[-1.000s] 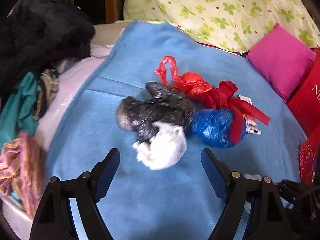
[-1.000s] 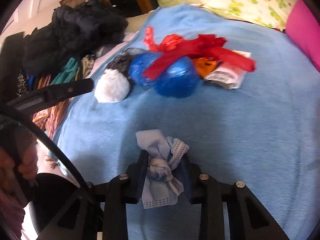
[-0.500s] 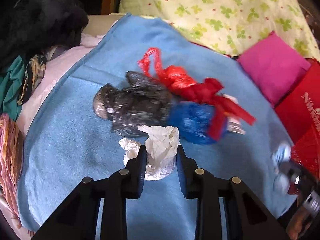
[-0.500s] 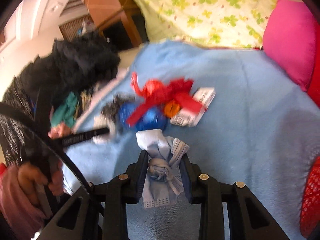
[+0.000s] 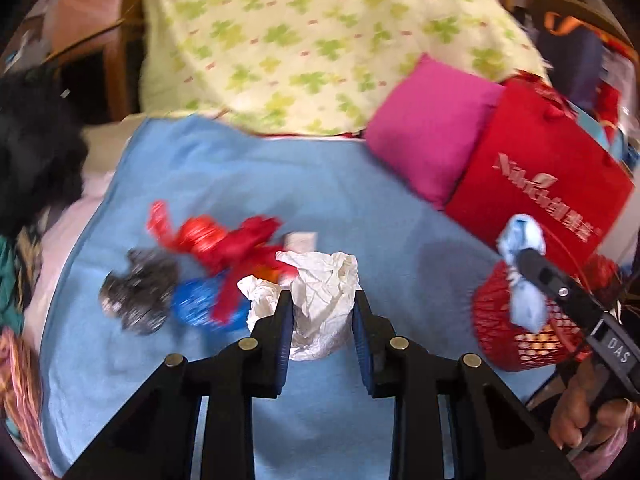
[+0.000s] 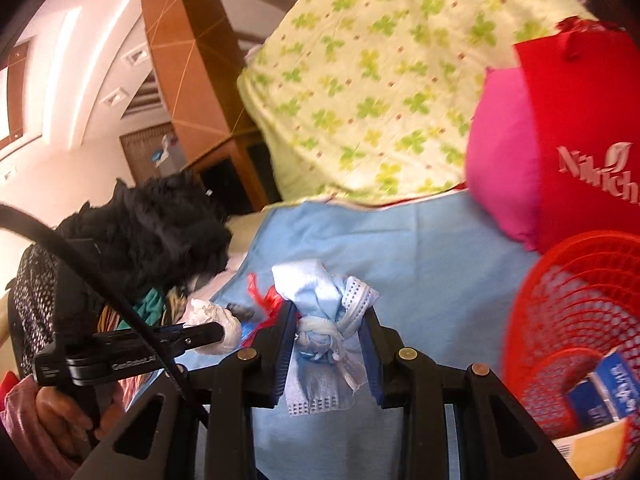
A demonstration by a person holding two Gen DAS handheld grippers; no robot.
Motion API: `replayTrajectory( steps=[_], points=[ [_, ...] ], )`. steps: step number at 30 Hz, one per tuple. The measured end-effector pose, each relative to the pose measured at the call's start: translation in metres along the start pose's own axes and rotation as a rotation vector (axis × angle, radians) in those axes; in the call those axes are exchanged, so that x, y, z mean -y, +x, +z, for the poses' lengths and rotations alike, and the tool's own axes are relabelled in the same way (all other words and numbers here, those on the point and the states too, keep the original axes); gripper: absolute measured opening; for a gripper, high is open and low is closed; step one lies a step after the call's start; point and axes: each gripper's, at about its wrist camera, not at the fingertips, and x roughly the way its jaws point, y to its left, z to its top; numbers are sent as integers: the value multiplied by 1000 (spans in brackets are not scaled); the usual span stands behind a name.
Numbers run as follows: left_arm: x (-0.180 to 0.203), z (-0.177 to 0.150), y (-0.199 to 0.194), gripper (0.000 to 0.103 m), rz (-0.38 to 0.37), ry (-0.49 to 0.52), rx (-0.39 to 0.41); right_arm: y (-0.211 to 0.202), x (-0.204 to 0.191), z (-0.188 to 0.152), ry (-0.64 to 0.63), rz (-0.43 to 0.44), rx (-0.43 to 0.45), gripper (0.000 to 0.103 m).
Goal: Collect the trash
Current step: 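Carry the mask and tissue over the red basket and open both tools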
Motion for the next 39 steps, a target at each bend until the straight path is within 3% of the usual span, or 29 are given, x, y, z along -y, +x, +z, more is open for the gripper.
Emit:
replayTrajectory(
  steps=[11,26,27,30,32,36,39],
  points=[
    [94,29,0,30,-175,143,21,-63,48,13,90,-53,132,34],
    [196,36,20,33,-391,264,-4,-120,146,20,362,-200,254,35],
    [201,35,22,36,-395,277,-4,-121,149,20,371,-207,256,35],
    [213,31,26,63,-392,297,-5,-125,160,19,403,-228,258,40],
    [217,28,27,68,-379,310,8,-126,167,17,436,-234,259,77],
    [218,23,24,68,-330,353,24,-135,170,16,446,-251,316,77],
    [208,21,20,70,-230,375,49,-143,170,14,451,-254,357,77]
  ],
)
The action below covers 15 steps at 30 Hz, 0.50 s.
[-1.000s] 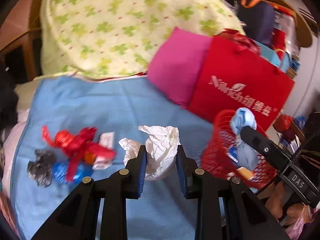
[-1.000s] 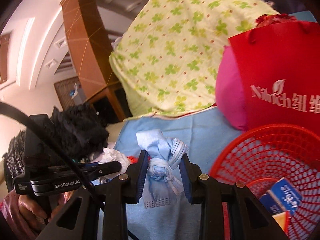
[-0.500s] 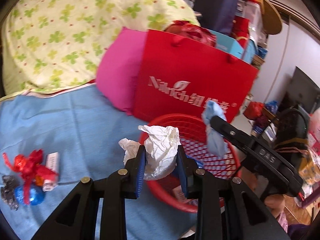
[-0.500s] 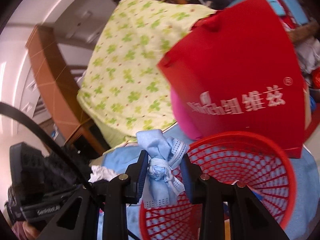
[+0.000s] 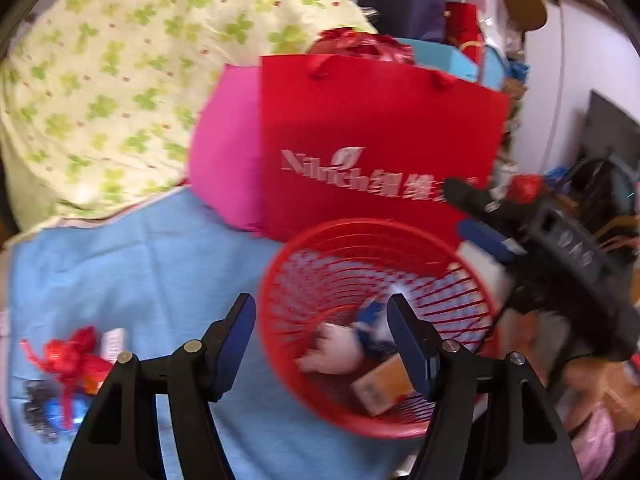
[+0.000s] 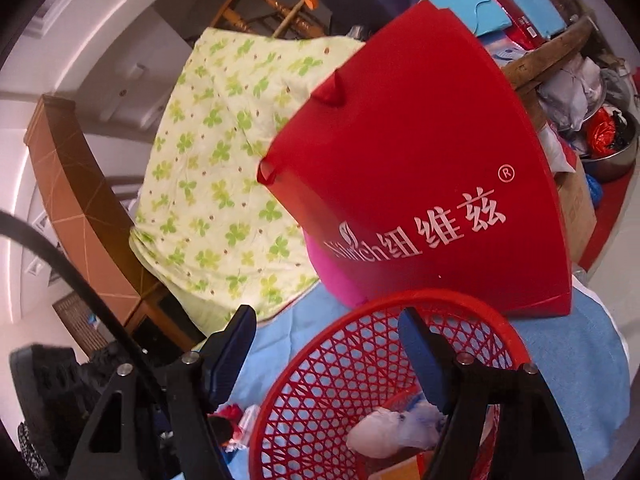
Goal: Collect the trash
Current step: 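Carry the mask and tissue over the red basket and open both tools, then move both tools back from the basket over the blanket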
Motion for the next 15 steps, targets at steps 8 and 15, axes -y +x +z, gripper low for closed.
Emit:
replayTrajectory(
  steps=[8,15],
  points=[
    [-28,-20,-24,71,250,22,-23,2,-27,-7,-71,32,10,77],
    [-61,-38,-46,71,410,12,-45,10,-57,-21,-130,78,4,77]
  ],
)
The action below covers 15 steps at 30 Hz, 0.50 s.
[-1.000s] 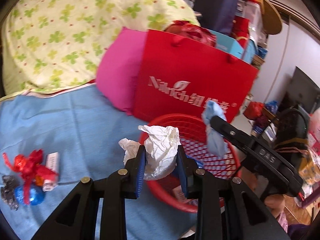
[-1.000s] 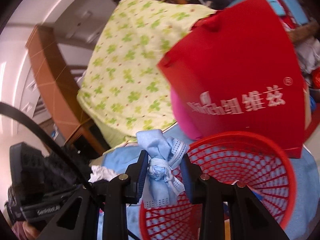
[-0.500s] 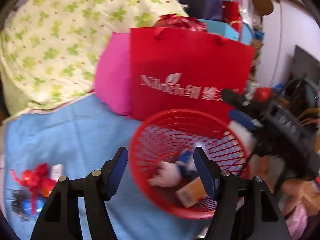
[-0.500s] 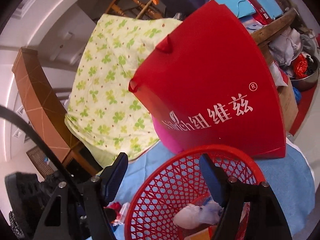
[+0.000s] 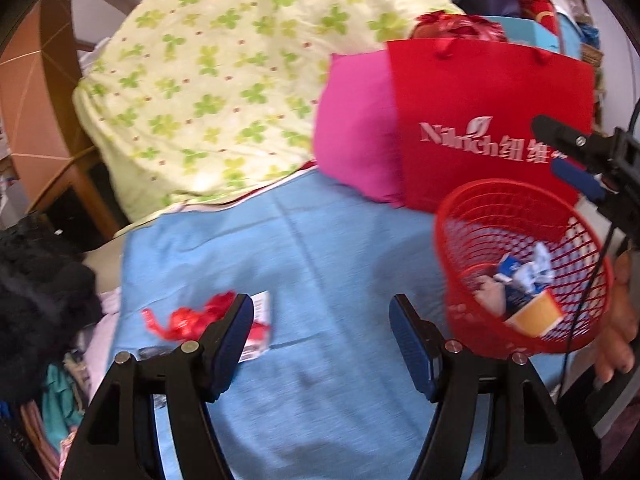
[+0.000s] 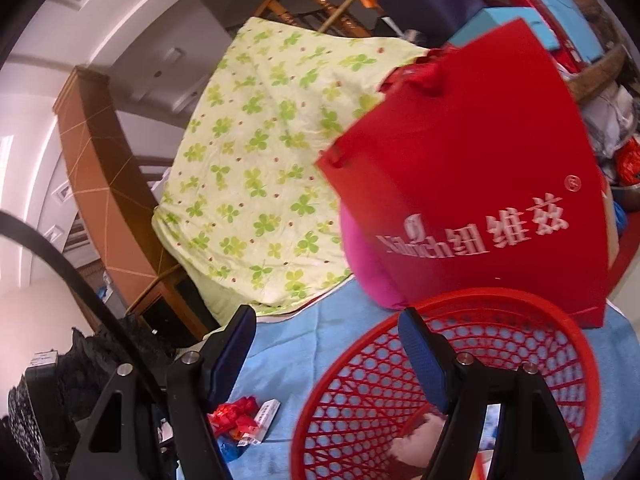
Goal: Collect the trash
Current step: 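Move both tools back from the basket over the blanket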
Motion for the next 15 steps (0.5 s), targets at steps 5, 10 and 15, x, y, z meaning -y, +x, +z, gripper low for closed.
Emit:
replayTrajectory(
  steps=[5,10,15],
  points=[
    [-27,-14,2,72,78,-32,-38,3,-36,-11,-88,84,18,77],
    [-52,-30,2,72,126,-74,-63,5,-84,-30,-226,190,37,77],
    [-71,-40,3,72,157,-106,-76,22,-106,-50,-267,227,-27,77]
  ],
)
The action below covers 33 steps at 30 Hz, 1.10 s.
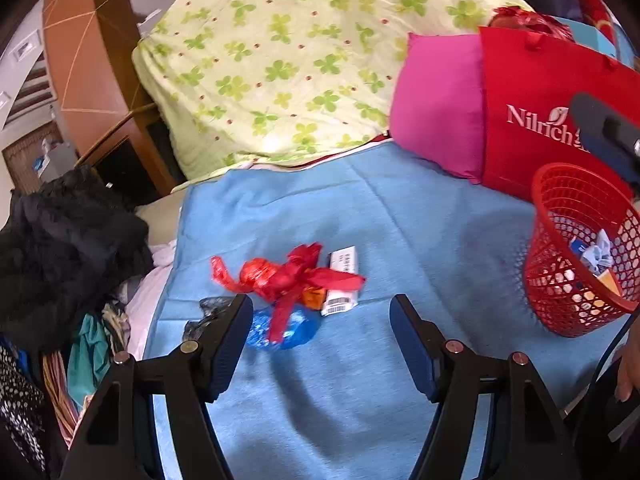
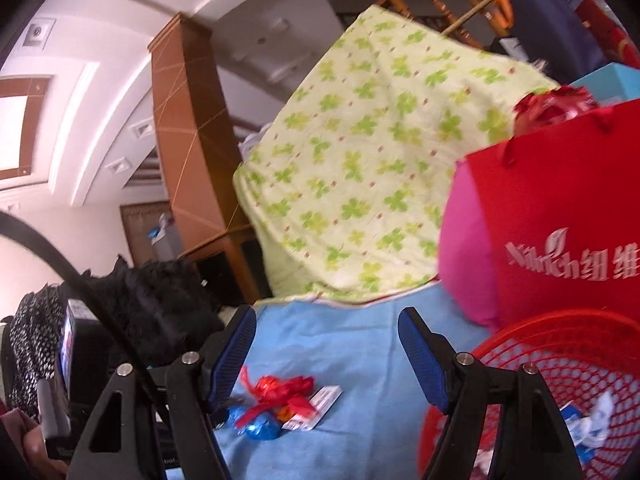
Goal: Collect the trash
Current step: 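Move both tools back from the basket over the blanket, then grasp the black plastic bag with the left tool while the right tool grasps the red plastic bag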
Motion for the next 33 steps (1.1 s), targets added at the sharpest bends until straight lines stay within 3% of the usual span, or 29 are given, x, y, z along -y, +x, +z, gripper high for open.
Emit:
replayTrajectory(
  steps=[6,16,22,30,33],
  points=[
    [-20,-10,5,72,20,-36,-13,34,-4,-20,28,25,-155,77],
    [-38,-27,23,72,23,-81,-57,106,4,-71,104,-21,-538,77],
    [-61,-54,49,72,18,-148,-154,139,6,-116,89,-120,-758,77],
    [-90,-117,98,72,-7,-285,-370,165,21,-172,-6,-314,-1001,77],
    [-91,-137,116,72,-20,-328,-440,164,11,-179,-123,-329,-1001,77]
  ],
)
